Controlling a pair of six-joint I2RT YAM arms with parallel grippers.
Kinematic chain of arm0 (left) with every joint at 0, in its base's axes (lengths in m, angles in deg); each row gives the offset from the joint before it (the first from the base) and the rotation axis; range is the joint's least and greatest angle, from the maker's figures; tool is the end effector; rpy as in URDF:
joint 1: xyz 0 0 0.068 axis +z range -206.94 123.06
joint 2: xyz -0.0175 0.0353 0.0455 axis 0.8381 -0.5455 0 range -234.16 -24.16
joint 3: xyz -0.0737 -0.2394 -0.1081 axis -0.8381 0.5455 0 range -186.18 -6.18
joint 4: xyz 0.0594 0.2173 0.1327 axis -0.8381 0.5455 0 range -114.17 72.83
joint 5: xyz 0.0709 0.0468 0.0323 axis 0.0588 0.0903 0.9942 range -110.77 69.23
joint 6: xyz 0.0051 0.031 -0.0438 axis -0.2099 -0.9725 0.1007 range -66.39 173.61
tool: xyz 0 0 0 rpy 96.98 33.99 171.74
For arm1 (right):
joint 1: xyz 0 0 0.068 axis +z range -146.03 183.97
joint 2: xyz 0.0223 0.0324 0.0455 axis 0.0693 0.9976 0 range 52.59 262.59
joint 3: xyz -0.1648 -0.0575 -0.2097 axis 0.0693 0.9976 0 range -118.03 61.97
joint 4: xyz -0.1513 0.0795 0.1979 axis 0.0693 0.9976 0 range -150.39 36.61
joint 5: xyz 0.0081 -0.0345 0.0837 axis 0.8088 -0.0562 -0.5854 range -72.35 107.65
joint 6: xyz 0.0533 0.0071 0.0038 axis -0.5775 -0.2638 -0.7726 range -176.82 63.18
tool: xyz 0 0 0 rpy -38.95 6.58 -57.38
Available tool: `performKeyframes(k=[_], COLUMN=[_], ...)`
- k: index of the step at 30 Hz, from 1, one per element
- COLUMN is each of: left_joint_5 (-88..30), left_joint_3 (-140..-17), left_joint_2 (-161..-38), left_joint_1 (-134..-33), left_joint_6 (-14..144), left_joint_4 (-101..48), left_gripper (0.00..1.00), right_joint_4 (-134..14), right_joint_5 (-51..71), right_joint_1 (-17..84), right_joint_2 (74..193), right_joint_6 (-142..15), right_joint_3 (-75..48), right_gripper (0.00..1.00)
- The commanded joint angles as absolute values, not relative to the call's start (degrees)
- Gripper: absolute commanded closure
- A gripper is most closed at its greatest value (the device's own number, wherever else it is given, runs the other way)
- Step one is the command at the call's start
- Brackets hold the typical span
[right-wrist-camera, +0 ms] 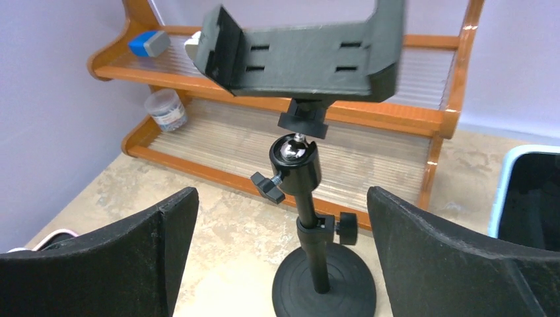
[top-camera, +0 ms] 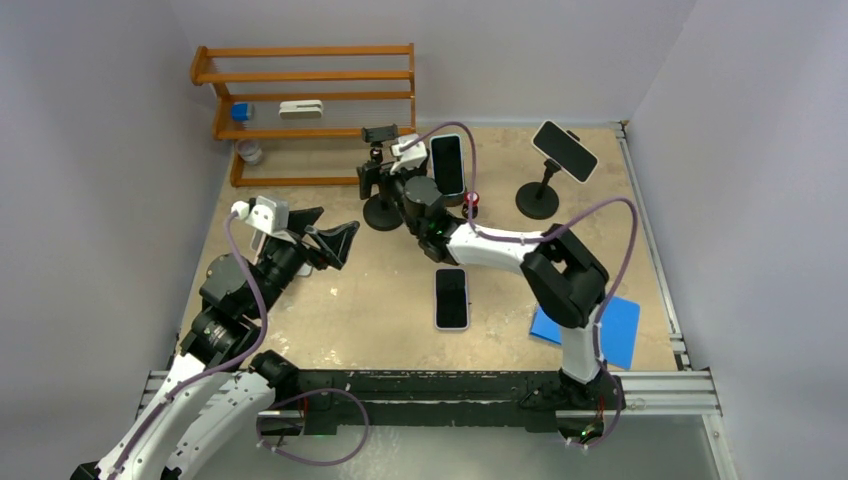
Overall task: Remove the phone from the phone stand
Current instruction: Place the phone stand at the center of the board, then remove the phone from the phone stand.
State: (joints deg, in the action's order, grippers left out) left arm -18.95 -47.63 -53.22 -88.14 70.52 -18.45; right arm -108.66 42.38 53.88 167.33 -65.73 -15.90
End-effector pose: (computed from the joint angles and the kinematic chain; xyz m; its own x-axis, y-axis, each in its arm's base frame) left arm 0.1071 -0.0636 0.3656 -0.0477 -0.3110 -0.9492 0.4985 0.8161 -0.2924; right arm 0.3120 0.3475 0.2753 0.0591 0.2885 -0.9556 -0.4453 0.8644 0.2334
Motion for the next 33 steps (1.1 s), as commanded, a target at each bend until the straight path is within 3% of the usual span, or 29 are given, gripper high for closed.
performKeyframes(k=[1, 12, 18, 25, 33], left_joint_5=[-18.2, -14.8, -8.6, -4.0, 3.6], left_joint_3=[-48.0, -47.9, -49.0, -50.2, -54.7], left_joint_2=[-53.5, -55.0, -59.2, -63.5, -73.7], left_joint_1=[-88.4, -88.3, -88.3, -88.3, -88.3], left_joint_6=[70.7, 70.6, 71.8, 70.7, 74.7], left_joint_4=[-18.9, -18.0, -15.0, -11.5, -2.7], left_gripper=[0.23, 0.23, 0.21, 0.19, 0.13], right_joint_4=[-113.2, -111.6, -102.2, -100.7, -101.8], right_joint_5=[43.0, 46.3, 48.5, 40.1, 32.5], right_joint_1=[54.9, 61.6, 62.8, 62.5, 62.5], right_joint_2=[158.5, 135.2, 121.8, 113.6, 111.1], right_joint_6=[-65.1, -66.0, -77.0, -85.7, -84.7], right_joint_3=[-11.1, 12.1, 22.8, 33.7, 35.9], right_gripper=[0.01, 0.05, 0.05, 0.01, 0.01])
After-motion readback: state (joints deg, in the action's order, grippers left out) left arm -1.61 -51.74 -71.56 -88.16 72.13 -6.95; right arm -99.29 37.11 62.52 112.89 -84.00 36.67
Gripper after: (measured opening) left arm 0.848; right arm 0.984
